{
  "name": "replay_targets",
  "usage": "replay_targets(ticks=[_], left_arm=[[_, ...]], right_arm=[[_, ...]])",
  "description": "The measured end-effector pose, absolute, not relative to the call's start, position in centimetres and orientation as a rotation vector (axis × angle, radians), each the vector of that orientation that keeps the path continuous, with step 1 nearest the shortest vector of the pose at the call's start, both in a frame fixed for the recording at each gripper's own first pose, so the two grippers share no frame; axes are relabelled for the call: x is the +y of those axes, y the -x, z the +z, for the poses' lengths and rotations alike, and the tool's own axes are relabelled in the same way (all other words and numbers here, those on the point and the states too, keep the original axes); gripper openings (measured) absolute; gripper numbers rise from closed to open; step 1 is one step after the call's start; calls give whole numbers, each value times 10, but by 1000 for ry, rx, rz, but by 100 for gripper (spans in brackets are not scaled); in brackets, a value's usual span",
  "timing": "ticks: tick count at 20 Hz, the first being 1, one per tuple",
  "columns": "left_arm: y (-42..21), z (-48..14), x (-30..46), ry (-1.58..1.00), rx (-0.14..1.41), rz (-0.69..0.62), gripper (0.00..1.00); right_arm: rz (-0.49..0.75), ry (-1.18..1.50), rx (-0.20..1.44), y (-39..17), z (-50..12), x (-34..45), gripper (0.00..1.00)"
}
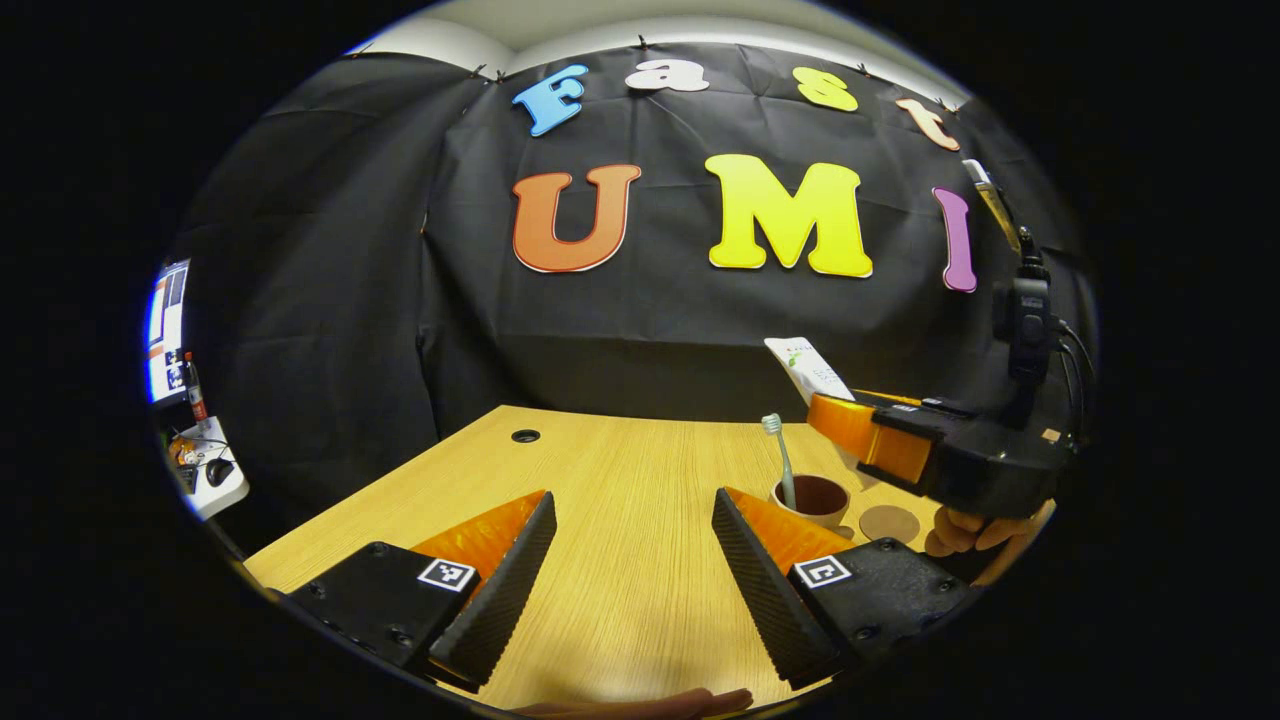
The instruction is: Put the toothbrush and toothpaste on the desktop into the cup, then pick up the cup and place it on the coaster on the desktop.
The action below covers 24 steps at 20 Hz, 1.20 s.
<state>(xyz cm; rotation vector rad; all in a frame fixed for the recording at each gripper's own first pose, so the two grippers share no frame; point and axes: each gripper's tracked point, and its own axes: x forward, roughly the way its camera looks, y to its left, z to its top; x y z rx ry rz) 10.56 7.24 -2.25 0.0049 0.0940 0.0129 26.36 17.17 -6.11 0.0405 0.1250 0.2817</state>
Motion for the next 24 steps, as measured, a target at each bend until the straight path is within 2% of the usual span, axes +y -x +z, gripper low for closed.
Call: replay_targets(ticks=[3, 4, 6, 9, 10, 11, 22, 24], left_arm=[[-109, -26, 70, -11, 104, 2, 99], [-109, -27, 68, -10, 110, -3, 99], [-111, -27, 67, -18, 104, -12, 99], [-114, -32, 64, -20, 116, -13, 99], [-115, -35, 62, -18, 124, -18, 99], [-115, -38, 61, -15, 134, -21, 100], [-123, -47, 36, -31, 181, -44, 99], [-125, -49, 28, -11, 187, -37, 99]], right_arm=[[275, -70, 148, -269, -71, 175, 37], [274, -71, 152, -269, -73, 175, 35], [276, -74, 134, -266, -69, 174, 37], [274, -85, 116, -264, -61, 169, 35], [278, -92, 117, -262, -61, 169, 37], [277, -92, 119, -261, -60, 168, 35], [246, -63, 116, -232, -52, 135, 36], [225, -43, 112, -217, -49, 119, 43]])
